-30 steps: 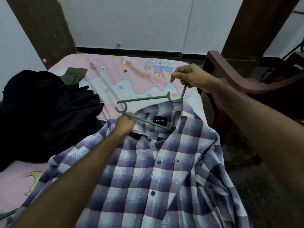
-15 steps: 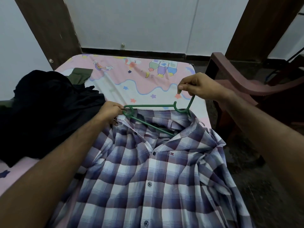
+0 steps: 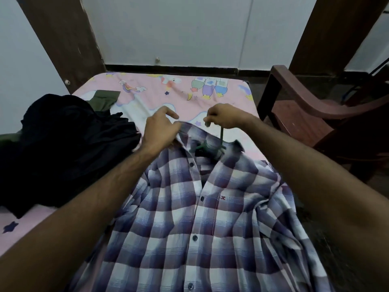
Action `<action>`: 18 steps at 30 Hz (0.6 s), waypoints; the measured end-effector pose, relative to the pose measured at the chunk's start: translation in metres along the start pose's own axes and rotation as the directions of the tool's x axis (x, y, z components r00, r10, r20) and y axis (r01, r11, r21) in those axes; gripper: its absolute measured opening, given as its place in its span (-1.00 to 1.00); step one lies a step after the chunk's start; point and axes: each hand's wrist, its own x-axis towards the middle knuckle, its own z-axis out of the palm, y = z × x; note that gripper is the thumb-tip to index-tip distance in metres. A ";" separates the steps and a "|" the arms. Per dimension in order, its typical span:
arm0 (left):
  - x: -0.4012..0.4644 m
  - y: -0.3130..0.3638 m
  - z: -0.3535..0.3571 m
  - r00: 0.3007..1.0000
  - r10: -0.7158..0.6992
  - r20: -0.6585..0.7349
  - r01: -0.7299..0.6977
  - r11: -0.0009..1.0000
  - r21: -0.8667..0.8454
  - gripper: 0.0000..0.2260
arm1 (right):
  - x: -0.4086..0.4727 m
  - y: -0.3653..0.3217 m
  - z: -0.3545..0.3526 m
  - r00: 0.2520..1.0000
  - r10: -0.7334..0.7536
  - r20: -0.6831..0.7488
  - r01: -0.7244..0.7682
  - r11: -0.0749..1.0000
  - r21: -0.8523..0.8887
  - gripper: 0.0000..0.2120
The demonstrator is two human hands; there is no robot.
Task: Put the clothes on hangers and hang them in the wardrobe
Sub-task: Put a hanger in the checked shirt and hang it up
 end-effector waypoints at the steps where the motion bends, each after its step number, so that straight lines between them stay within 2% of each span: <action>1: -0.002 -0.003 0.009 0.996 -0.045 0.082 0.052 0.995 -0.086 -0.81 | 0.009 0.004 0.001 0.993 0.091 -0.072 -0.089 0.996 0.027 -0.79; 2: -0.005 -0.007 0.018 0.978 -0.086 0.189 0.118 0.979 -0.164 -0.76 | 0.016 0.010 0.002 0.971 0.189 -0.144 -0.179 0.981 0.075 -0.81; 3: -0.009 -0.013 0.026 0.950 -0.103 0.294 0.162 0.970 -0.183 -0.70 | 0.019 0.016 0.004 0.941 0.275 -0.196 -0.253 0.959 0.128 -0.74; 5: -0.023 -0.032 0.042 0.894 -0.055 0.445 0.086 0.995 -0.050 -0.61 | 0.014 0.024 0.013 0.895 0.366 -0.254 -0.314 0.923 0.223 -0.60; 6: -0.032 -0.042 0.049 0.884 -0.001 0.468 -0.006 1.000 0.014 -0.61 | 0.005 0.025 0.019 0.872 0.392 -0.292 -0.306 0.904 0.300 -0.59; 8: -0.049 -0.061 0.060 0.904 0.147 0.401 -0.183 0.982 0.052 -0.69 | -0.024 0.022 0.037 0.823 0.392 -0.412 -0.211 0.883 0.419 -0.62; 10: -0.062 -0.074 0.068 0.920 0.199 0.338 -0.226 0.973 0.040 -0.77 | -0.063 0.013 0.065 0.798 0.314 -0.515 -0.089 0.906 0.413 -0.76; 12: -0.071 -0.080 0.076 0.921 0.139 0.364 -0.157 0.987 0.020 -0.82 | -0.102 -0.001 0.099 0.840 0.261 -0.476 -0.075 0.924 0.376 -0.96; 14: -0.080 -0.081 0.084 0.921 0.074 0.381 -0.075 0.997 -0.010 -0.85 | -0.126 -0.016 0.134 0.889 0.306 -0.341 -0.148 0.896 0.418 -0.82; 15: -0.085 -0.081 0.088 0.930 0.055 0.364 -0.052 0.998 -0.019 -0.85 | -0.131 -0.022 0.148 0.890 0.354 -0.288 -0.202 0.872 0.446 -0.78; 18: -0.097 -0.076 0.095 0.946 0.060 0.318 -0.067 0.998 0.011 -0.83 | -0.128 -0.034 0.172 0.838 0.468 -0.282 -0.346 0.854 0.389 -0.73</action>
